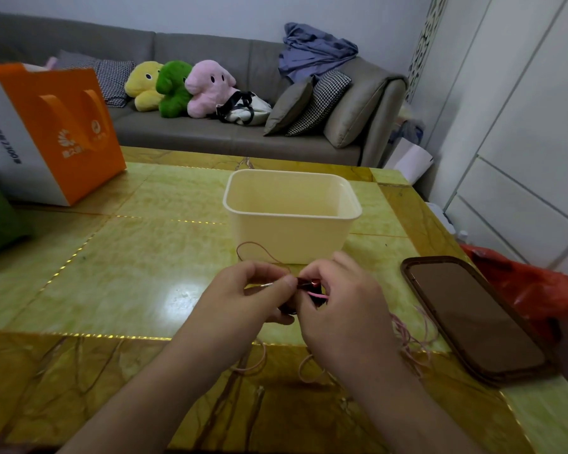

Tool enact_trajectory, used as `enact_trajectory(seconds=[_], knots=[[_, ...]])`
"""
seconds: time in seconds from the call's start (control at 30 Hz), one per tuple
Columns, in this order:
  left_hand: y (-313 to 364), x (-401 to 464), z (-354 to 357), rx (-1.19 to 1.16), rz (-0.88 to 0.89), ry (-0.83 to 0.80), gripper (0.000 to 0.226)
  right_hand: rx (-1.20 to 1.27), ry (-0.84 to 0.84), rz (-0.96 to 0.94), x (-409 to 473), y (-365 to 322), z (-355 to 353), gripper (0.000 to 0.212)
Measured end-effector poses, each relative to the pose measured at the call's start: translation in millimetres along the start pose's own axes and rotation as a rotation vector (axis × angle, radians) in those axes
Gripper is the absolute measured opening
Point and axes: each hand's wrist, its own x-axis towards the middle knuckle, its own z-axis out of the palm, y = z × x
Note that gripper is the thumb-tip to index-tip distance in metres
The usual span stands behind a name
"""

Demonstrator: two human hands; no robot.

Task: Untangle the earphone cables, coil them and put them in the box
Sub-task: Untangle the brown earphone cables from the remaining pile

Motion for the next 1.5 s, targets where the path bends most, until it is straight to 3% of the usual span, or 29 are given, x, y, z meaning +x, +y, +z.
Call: enact_trajectory(seconds=[0.13,0.33,0.63,0.83,0.93,1.07,1.5], knots=[[-1.4,3.8,-1.8,-0.261,-0.159,-0.030,0.035,-0.004,0.028,-0.075,-2.9,-1.8,0.2,0.008],[-5.3,0.4,-4.1,-0.183,-0.129,0.006,0.025,-0.060,0.012,-0.153,-3.7,-3.0,1.0,0.009],[-4.9,-2.2,5.2,-0.053,0.044,0.135,0.023,-0.080,-0.102,-0.103,-2.3,-3.9,-2.1,0.014],[-7.5,-3.0,2.9,0.201,0.176,-0.008,0.007,-0.134,-0.170,-0.035,1.1,-3.6,-8.5,0.012],[-7.3,-3.4,-0.6,0.260,0.183,-0.099,0.022,-0.120,-0.225,0.047,4.3,-3.7,-12.6,0.023],[-7.9,-2.0,-1.4,0.261,0.169,-0.090,0.025,-0.080,-0.255,0.093,4.4,-2.7,-11.6,0.030],[-13.5,-0.5,3.3,0.363,0.218,0.064,0.024,0.135,-0.310,0.110,6.7,-1.4,-15.8,0.016]])
